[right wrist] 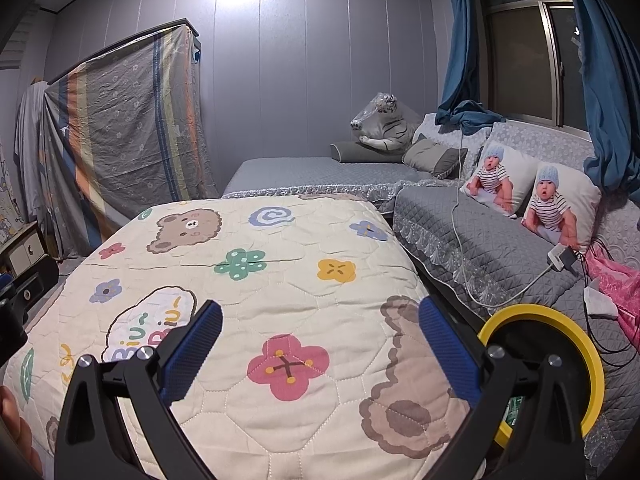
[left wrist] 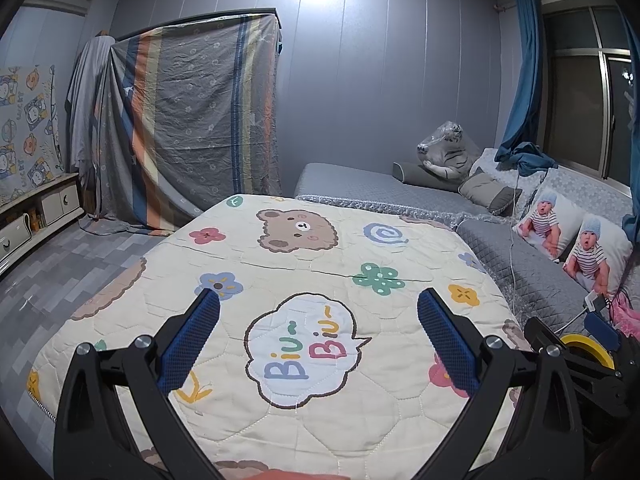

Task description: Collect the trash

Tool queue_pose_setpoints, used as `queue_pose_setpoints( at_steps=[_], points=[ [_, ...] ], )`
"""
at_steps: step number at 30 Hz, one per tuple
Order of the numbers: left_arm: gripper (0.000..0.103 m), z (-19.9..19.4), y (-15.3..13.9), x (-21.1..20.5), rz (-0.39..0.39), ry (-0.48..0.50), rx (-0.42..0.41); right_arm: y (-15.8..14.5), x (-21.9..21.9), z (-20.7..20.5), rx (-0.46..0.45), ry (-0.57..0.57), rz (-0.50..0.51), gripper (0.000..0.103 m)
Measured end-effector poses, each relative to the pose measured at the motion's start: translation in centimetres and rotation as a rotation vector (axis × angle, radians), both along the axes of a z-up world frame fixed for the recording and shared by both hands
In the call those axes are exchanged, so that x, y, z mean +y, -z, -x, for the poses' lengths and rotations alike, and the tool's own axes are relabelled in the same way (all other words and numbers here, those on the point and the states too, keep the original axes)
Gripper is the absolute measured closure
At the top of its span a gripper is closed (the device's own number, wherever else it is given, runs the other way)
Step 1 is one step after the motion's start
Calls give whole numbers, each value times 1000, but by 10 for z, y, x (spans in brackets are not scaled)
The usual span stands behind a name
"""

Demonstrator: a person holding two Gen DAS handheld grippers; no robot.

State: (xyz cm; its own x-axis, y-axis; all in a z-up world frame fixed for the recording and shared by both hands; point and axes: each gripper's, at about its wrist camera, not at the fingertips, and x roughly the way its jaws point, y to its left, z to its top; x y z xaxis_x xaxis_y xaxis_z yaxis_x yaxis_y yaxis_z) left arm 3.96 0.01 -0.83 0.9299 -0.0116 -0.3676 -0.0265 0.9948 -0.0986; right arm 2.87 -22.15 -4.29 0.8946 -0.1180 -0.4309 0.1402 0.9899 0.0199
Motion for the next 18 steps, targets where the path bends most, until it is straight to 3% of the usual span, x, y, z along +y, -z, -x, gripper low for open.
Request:
queue_pose_setpoints(
  at_steps=[18],
  points=[
    [8,-4,2,0,0,3,6,4,-3,-2,11,6,-3,8]
  ],
)
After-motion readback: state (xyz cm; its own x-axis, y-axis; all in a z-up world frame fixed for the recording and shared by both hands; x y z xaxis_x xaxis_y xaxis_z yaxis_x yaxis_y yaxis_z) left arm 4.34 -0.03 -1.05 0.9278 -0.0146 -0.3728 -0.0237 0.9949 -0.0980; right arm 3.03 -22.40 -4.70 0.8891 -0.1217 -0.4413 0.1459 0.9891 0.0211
